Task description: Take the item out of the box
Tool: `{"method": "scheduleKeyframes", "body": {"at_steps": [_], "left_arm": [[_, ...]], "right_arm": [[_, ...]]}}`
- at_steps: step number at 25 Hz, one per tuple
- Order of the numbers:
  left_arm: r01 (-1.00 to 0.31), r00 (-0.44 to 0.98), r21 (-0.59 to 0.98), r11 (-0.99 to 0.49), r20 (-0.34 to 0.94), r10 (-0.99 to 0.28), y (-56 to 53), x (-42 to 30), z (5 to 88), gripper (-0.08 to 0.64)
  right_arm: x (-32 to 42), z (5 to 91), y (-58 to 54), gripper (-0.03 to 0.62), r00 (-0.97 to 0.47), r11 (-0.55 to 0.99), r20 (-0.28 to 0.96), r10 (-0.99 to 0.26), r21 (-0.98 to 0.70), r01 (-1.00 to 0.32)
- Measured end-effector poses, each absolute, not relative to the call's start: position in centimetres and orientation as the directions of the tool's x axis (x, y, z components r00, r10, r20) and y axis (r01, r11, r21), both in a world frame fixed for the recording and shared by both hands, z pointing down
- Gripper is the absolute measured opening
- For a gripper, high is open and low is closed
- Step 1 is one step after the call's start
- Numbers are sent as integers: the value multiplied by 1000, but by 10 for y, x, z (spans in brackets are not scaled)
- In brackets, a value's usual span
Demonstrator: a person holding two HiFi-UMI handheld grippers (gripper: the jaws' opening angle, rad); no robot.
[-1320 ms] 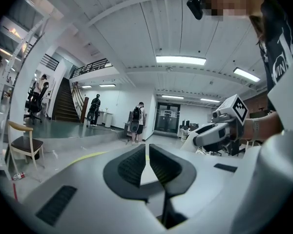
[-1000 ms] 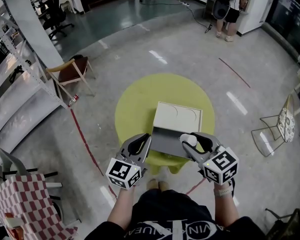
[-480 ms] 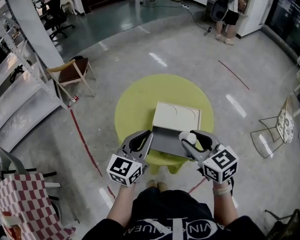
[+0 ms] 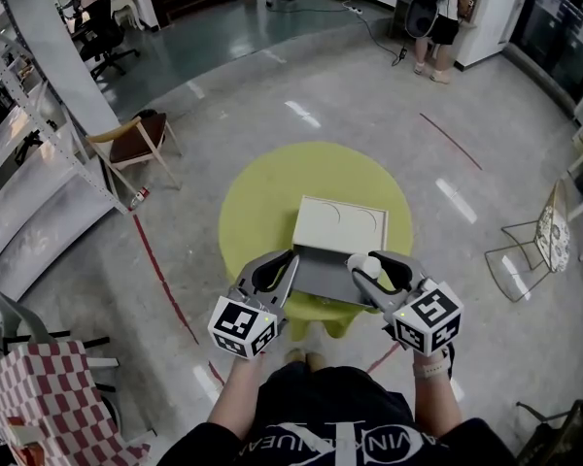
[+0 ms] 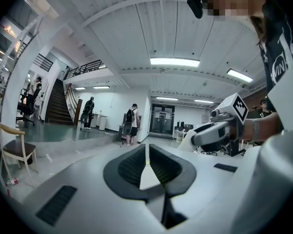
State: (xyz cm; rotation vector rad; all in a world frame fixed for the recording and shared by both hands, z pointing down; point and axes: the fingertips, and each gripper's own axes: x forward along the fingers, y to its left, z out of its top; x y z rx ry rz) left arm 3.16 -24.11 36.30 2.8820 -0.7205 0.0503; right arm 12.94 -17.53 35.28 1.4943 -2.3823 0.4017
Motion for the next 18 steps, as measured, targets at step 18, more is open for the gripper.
{"method": "scheduleKeyframes", "body": {"at_steps": [18], "left_arm": [[-468,884,165,-868,92,-459,-247,35,371,26]], "right_arm": [[137,360,-180,175,-400,399,398,-825,-90,-912]]}}
